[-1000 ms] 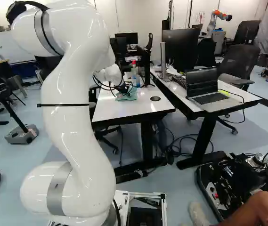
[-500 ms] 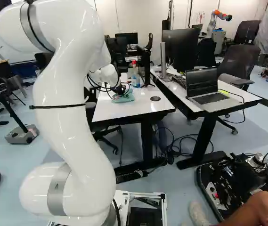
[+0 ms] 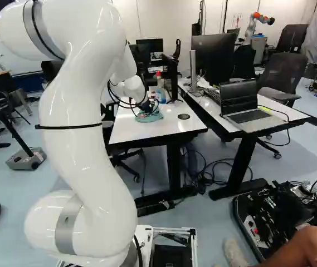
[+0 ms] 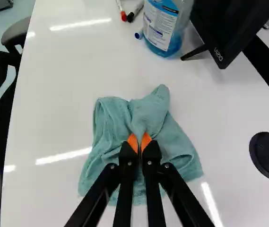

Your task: Clean the table with the green towel

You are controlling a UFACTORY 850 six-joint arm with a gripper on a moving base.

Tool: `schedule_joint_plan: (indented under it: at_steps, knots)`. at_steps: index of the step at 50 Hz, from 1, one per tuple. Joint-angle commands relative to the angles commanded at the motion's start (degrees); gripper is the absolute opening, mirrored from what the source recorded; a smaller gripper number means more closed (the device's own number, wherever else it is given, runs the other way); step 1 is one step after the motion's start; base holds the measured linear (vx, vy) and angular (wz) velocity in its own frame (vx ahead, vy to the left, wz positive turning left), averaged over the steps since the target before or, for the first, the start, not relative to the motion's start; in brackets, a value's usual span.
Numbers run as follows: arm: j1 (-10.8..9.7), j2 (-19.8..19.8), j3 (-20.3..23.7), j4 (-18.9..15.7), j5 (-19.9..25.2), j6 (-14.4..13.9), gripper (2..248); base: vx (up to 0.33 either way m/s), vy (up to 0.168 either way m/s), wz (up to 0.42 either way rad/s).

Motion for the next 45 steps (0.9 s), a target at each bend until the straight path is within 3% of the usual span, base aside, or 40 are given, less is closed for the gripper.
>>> schedule_joint_plan:
  at_steps: [27, 45]
  knots:
    - [-4.0, -2.8, -3.6, 0.0, 0.0, 0.0, 28, 0.0, 0.0, 0.0]
    - [-4.0, -6.9, -9.2, 0.0, 0.0, 0.0, 28, 0.0, 0.0, 0.0]
